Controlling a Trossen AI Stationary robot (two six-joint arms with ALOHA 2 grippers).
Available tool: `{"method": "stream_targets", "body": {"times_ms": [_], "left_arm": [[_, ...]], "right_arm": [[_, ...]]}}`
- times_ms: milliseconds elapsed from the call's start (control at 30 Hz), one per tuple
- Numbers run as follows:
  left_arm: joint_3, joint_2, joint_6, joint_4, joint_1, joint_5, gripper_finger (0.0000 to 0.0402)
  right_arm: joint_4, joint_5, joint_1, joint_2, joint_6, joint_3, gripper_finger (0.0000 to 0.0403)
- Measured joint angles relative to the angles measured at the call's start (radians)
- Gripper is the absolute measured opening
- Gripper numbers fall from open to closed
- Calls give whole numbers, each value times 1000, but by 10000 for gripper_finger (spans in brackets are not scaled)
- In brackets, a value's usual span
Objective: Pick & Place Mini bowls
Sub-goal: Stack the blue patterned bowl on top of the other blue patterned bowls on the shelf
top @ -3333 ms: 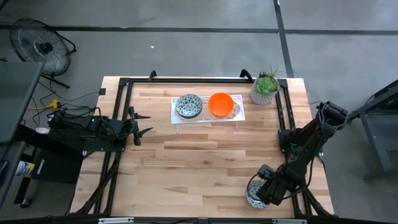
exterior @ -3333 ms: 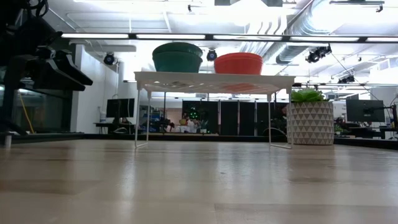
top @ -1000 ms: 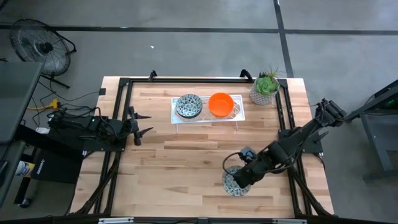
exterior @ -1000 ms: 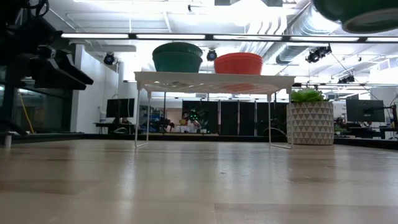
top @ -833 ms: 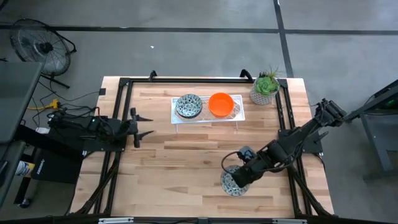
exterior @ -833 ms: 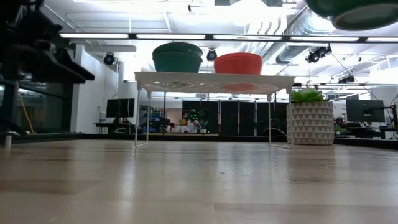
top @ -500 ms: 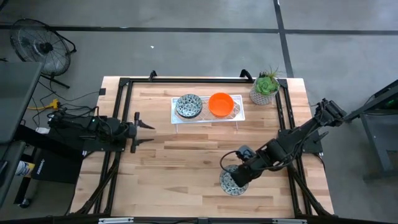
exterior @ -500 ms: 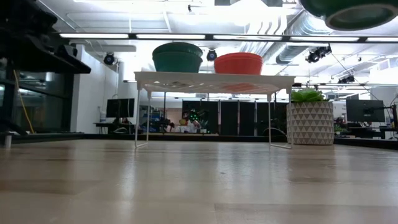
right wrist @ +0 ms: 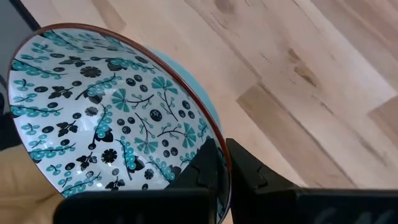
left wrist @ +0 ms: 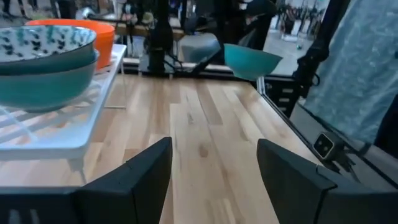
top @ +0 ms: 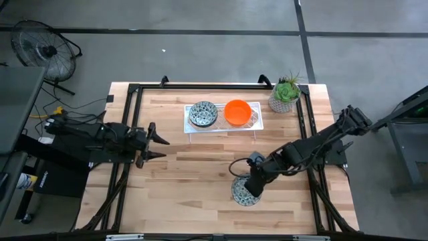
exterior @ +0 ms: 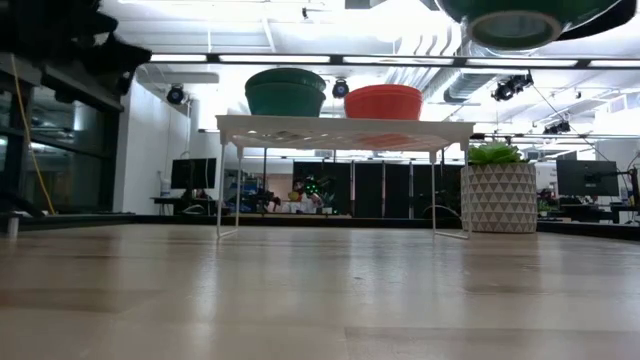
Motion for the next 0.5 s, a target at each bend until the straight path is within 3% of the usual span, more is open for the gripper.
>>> {"method": "stream_targets", "body": {"times_ms": [233, 500], "left_arm": [[226, 313, 157, -23, 0, 34, 232], [609, 678, 312, -357, -5, -15, 232]], "right_arm": [[3, -65, -69, 0, -153, 0, 2], [-23, -137, -171, 0, -199, 0, 2]]}}
